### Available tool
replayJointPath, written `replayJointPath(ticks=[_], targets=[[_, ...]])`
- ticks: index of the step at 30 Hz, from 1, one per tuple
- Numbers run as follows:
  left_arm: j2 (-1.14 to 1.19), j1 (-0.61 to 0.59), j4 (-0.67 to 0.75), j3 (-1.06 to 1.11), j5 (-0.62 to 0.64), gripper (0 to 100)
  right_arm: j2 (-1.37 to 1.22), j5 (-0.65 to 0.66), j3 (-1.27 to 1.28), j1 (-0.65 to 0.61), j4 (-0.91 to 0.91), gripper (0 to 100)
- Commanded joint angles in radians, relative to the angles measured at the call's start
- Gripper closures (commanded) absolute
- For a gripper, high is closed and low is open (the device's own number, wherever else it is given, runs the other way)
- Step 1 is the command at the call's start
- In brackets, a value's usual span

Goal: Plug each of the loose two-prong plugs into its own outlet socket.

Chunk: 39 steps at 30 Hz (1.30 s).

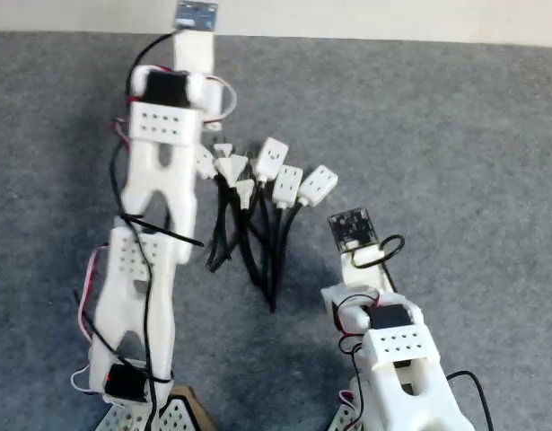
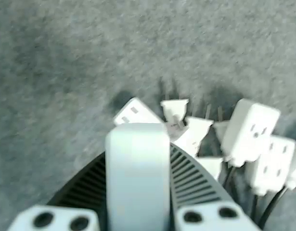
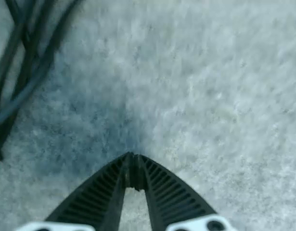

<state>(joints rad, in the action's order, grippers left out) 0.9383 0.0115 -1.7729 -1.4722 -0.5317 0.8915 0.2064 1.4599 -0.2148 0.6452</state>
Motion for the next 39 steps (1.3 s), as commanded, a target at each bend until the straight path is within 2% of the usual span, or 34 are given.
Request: replayJointPath(ticks=[1,13,20,24,29,34,39], targets=[[-0.191,-0.062,-0.018,0.298,-0.124,100,0.033,0.015,-0.01,-0.012,-0.018,98.8],[-0.777,-0.084,0.002,1.426,-0.671,100,0.033,0.032,-0.01,-0.012,-0.018,98.8],[-1.087,-0.107,0.292,2.057,-0.838,100,0.033,0.032,-0.01,-0.013,-0.018,98.8],[-1.21,-0.033,0.405,2.301,-0.881,100,0.033,0.032,-0.01,-0.019,-0.018,98.8],[-1.277,0.145,0.45,2.437,-0.878,100,0.028,0.032,-0.008,-0.053,-0.018,98.8],[-1.285,0.208,0.566,2.44,-0.736,98,0.027,0.032,-0.008,-0.053,-0.018,98.8],[-1.285,0.206,0.675,2.439,-0.68,78,0.027,0.032,-0.007,-0.054,-0.018,98.8]])
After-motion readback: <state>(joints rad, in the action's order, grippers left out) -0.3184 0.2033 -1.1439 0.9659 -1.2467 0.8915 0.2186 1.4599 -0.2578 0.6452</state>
